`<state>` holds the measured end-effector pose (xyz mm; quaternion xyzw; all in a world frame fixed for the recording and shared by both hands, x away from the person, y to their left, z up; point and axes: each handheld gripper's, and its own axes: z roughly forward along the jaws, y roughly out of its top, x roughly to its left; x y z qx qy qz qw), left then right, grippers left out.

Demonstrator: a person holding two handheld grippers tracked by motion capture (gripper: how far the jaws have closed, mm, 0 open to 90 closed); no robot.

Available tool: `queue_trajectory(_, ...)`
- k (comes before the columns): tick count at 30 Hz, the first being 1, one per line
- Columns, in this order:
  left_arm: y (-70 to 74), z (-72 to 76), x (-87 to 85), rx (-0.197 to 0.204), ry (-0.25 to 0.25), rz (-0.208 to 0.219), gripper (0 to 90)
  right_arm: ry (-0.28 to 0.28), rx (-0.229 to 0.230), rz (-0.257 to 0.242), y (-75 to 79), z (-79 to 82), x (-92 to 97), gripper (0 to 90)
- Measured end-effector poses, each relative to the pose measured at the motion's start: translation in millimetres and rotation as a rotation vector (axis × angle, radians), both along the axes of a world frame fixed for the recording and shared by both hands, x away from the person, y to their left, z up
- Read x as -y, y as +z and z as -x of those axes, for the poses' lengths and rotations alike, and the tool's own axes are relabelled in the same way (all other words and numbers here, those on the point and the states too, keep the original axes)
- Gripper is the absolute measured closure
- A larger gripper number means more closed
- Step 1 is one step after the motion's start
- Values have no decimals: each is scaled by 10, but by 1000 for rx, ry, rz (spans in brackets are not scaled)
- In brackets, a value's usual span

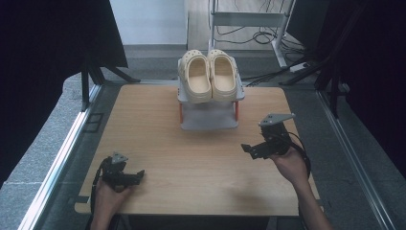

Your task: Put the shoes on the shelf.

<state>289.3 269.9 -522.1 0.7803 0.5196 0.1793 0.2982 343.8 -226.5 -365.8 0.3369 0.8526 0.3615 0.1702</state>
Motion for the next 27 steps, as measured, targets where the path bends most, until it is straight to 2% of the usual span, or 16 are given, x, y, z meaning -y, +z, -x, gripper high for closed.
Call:
queue_trajectory(7, -3, 2, 4, 2, 4, 1, 0, -1, -17, -3, -280, 74, 50, 0)
queue_trajectory(14, -4, 2, 5, 4, 5, 4, 0, -4, -25, 1, -607, 114, 22, 0)
queue_trajectory(19, -4, 2, 5, 4, 5, 4, 0, -5, -47, 10, -887, 145, -28, 0)
queue_trajectory(21, -4, 2, 5, 4, 5, 4, 0, -8, -61, 16, -1047, 165, -53, 0)
queue_trajectory(27, -4, 2, 5, 4, 5, 3, 0, -18, -89, 3, -1359, 176, -77, 0)
